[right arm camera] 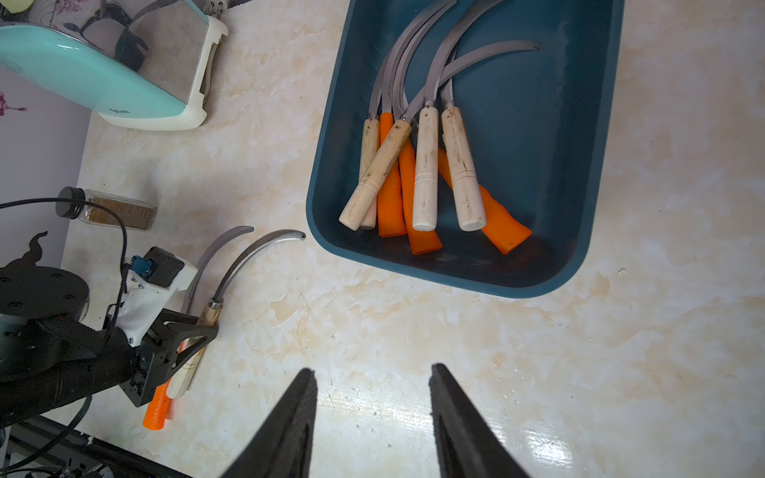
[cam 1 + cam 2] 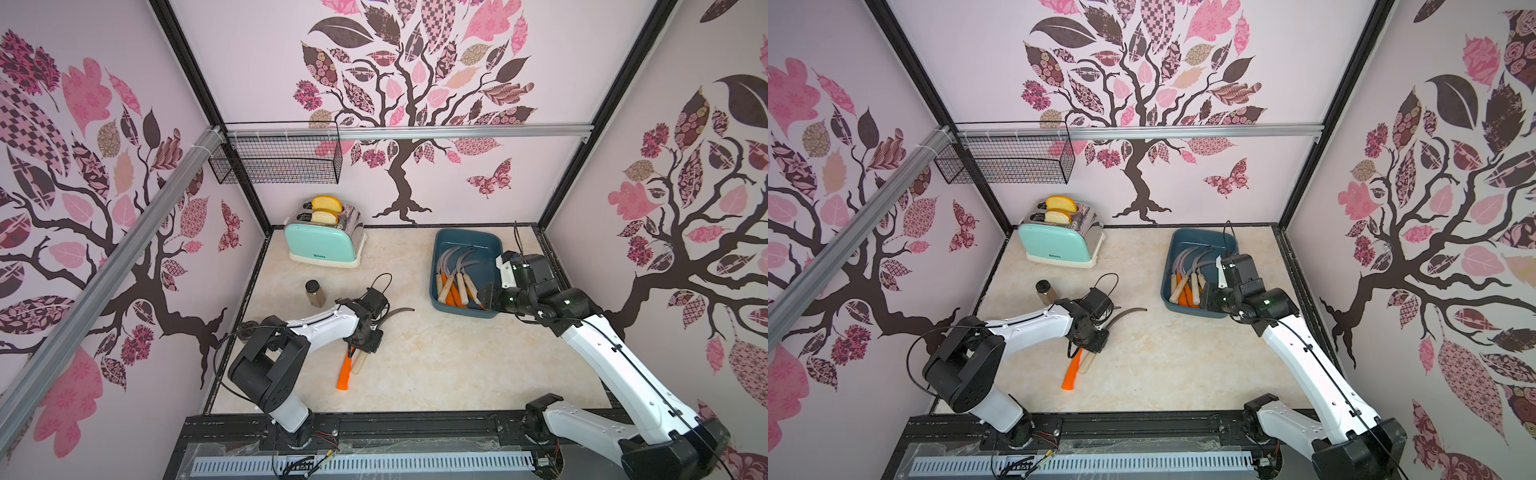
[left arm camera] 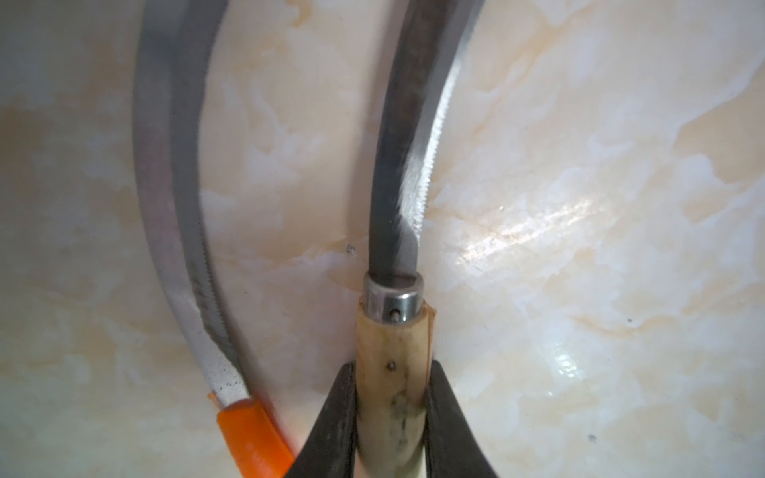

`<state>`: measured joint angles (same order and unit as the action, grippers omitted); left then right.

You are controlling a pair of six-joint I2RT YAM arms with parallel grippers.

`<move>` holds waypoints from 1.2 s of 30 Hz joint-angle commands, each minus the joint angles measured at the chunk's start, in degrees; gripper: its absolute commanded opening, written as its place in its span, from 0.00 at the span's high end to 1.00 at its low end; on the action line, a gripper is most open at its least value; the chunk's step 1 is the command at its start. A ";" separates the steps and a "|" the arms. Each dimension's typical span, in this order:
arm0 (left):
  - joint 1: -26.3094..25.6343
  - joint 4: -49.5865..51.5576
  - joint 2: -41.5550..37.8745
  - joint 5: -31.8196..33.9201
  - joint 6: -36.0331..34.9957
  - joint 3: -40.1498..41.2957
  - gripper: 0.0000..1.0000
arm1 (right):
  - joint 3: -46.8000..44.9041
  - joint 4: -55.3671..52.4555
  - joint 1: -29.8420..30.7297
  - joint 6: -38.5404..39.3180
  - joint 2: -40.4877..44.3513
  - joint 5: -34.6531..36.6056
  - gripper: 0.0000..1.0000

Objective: Put small sickles into storage boxes
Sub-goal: Pick up the sickle at the center of the board.

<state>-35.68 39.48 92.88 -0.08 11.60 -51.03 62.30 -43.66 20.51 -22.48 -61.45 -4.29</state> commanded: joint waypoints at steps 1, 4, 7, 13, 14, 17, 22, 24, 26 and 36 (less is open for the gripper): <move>-0.55 -1.01 0.03 -0.91 0.18 1.02 0.91 | 0.59 -0.46 0.13 0.42 0.46 0.25 0.51; -0.55 -0.88 -1.00 -0.81 0.09 0.97 1.00 | 0.62 -0.37 0.14 0.42 0.43 0.34 0.51; -0.57 -0.55 -2.68 -0.85 -0.37 0.63 1.00 | 0.95 -0.48 0.09 0.42 0.62 0.38 0.52; -0.53 0.63 -7.26 0.52 -1.55 -1.16 1.00 | 1.83 -1.21 0.09 0.51 1.16 1.00 0.52; -0.55 0.86 -8.13 0.92 -1.70 -1.40 1.00 | 2.13 -1.34 0.07 0.51 1.24 1.04 0.52; -0.54 2.00 -10.30 1.80 -2.18 -2.73 1.00 | 3.17 -1.78 0.10 0.51 1.25 1.54 0.52; -0.44 5.82 -10.49 2.45 -3.24 -8.51 1.00 | 4.01 -2.72 -0.43 0.51 1.25 2.93 0.52; -0.35 6.55 -9.77 2.38 -3.07 -11.74 1.00 | 4.82 -3.57 -0.89 0.34 1.24 2.32 0.52; -0.35 5.72 -8.67 1.24 -3.77 -14.83 1.00 | 5.48 -4.05 -1.13 0.20 1.72 2.60 0.52; -0.62 6.57 7.99 -4.93 -3.17 -39.10 1.00 | 7.96 -7.44 -1.62 -0.59 4.44 4.29 0.53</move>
<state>-36.05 46.11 97.80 -2.35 8.58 -85.36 68.73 -48.45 19.20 -22.72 -57.67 -1.17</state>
